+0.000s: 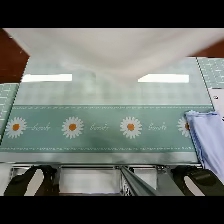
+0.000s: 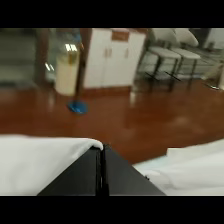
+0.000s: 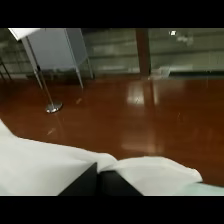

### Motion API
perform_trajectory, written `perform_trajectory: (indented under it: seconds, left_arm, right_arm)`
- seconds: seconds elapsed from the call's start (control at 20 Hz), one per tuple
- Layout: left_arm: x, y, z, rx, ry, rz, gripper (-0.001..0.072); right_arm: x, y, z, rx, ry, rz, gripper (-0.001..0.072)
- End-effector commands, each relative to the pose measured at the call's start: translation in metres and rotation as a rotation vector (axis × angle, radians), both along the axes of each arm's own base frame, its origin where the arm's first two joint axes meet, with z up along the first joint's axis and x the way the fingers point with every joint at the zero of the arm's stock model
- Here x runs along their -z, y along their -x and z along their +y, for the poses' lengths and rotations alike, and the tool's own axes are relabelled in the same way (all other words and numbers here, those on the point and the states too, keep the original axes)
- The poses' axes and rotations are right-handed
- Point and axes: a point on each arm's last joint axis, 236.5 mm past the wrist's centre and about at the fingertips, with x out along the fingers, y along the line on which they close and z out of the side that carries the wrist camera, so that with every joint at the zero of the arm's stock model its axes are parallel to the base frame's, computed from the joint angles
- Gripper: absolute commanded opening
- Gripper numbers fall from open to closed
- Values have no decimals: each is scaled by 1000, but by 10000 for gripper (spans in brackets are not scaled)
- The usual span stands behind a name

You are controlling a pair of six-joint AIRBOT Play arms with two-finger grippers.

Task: Fold the shirts.

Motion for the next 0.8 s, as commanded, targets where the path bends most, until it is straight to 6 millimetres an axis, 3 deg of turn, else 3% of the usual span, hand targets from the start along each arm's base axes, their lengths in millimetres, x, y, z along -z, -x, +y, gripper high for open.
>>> perform_trajectory:
  seconds: [0.0,0.1,0.2,0.35,0.45,0.55,0.65,0.75]
  left_arm:
    - [-49,92,-3,-197,-144,-213,38]
    - [-50,125,-5,-237,-208,-261,38]
    - [-40,144,-6,-218,-231,-244,39]
    - [-38,145,-5,-178,-237,-239,39]
    - [-29,122,-5,-149,-236,-179,38]
    - [-7,86,-15,-68,-220,-67,39]
    - [25,40,-24,23,-176,74,39]
    - [74,-9,-29,99,-160,238,39]
  right_arm:
    - [-19,85,-21,38,26,-121,16]
    - [-13,103,-26,48,42,-121,16]
    - [-11,109,-28,52,44,-119,16]
    - [-8,105,-27,49,41,-102,16]
    - [-4,98,-26,46,48,-78,16]
    - [8,83,-28,63,73,-20,16]
    - [34,59,-27,71,110,92,16]
    - [70,28,-25,74,139,212,16]
